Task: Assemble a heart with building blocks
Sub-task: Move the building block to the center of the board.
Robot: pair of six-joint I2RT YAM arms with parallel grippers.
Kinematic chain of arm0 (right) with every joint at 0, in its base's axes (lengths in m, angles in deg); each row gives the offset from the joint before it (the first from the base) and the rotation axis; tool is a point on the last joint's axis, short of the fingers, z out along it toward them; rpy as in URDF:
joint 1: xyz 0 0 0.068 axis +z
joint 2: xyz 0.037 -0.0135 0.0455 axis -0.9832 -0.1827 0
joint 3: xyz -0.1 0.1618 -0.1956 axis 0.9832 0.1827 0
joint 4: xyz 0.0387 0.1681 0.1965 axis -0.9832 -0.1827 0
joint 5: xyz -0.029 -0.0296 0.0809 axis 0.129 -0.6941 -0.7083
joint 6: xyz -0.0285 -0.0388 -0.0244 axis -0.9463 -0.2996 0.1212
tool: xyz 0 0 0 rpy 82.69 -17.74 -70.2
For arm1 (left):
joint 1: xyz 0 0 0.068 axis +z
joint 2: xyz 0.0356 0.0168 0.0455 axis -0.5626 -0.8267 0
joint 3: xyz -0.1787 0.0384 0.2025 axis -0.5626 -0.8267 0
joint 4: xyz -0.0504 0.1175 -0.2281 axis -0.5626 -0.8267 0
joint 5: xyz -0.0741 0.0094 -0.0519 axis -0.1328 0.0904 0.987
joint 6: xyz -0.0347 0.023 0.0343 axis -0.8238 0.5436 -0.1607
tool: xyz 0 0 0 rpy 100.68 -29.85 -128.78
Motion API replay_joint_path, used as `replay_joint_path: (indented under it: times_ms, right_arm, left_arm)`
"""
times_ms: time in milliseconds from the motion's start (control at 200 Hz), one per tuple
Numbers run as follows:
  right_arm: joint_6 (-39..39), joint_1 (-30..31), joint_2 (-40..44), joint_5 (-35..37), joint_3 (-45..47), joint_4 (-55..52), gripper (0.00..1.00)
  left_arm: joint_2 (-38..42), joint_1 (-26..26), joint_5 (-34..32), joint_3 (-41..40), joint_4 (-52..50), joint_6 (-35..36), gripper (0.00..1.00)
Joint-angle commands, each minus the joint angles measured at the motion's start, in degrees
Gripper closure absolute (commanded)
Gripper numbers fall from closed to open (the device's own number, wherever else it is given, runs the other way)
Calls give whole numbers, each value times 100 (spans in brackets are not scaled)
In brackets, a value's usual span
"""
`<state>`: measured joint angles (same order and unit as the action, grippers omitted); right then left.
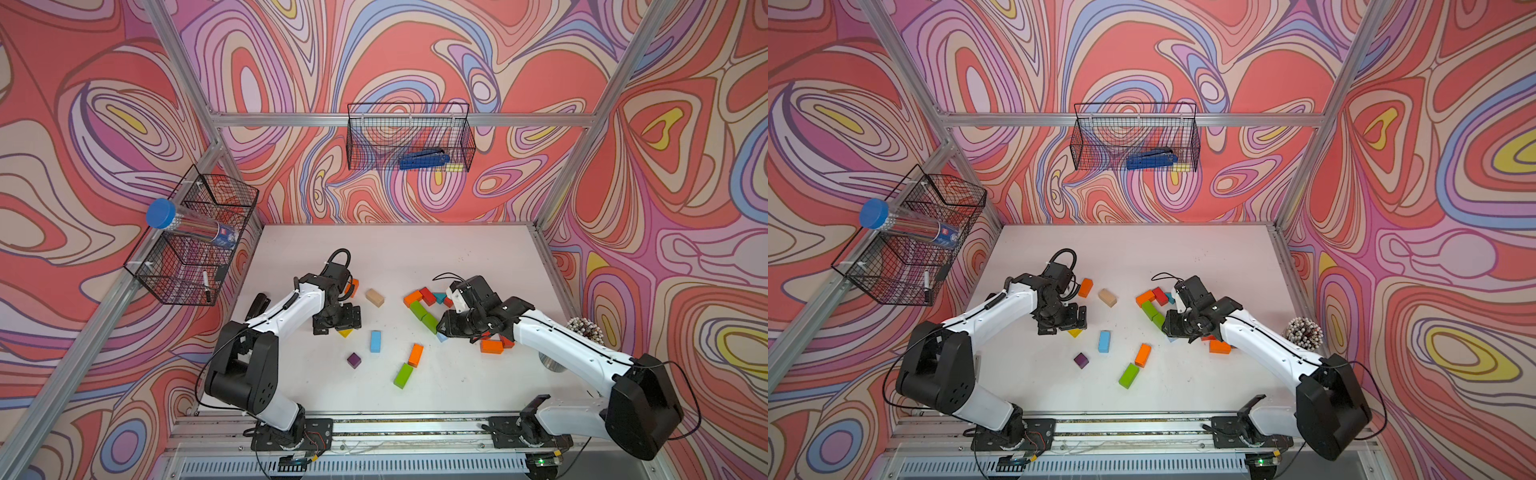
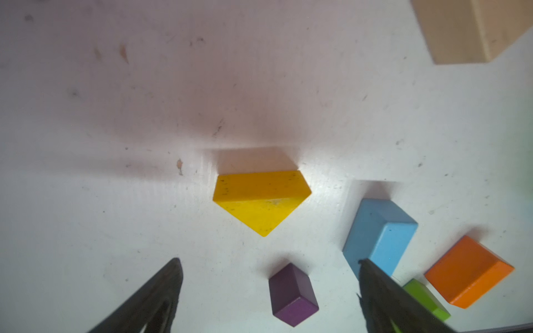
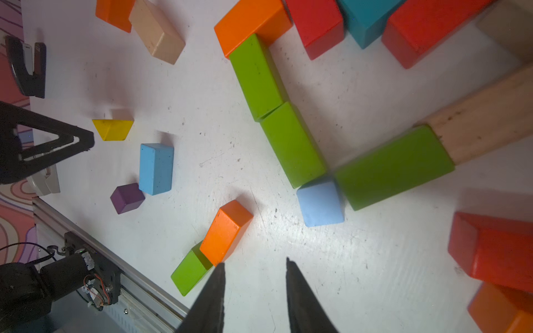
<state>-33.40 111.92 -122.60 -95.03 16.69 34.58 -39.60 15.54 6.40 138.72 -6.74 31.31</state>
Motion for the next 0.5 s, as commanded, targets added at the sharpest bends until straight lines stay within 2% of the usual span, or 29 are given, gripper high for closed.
replay_joint_path:
  times_ms: [0, 155, 381, 496]
  right_arm:
    - [-97, 60, -28, -92, -1, 118, 62]
    - [-60, 55, 88, -68, 157, 189, 61]
    - [-29, 60, 144, -73, 273, 227, 60]
    - [-29, 60, 118, -64, 276, 234, 60]
  left_arm:
    - [-122, 21, -207, -82, 150, -329, 6]
    - [-342, 7, -87, -109, 550, -382, 6]
    - [-778, -55, -349, 129, 637, -239, 7]
    - [-888, -99, -457, 124, 732, -229, 11]
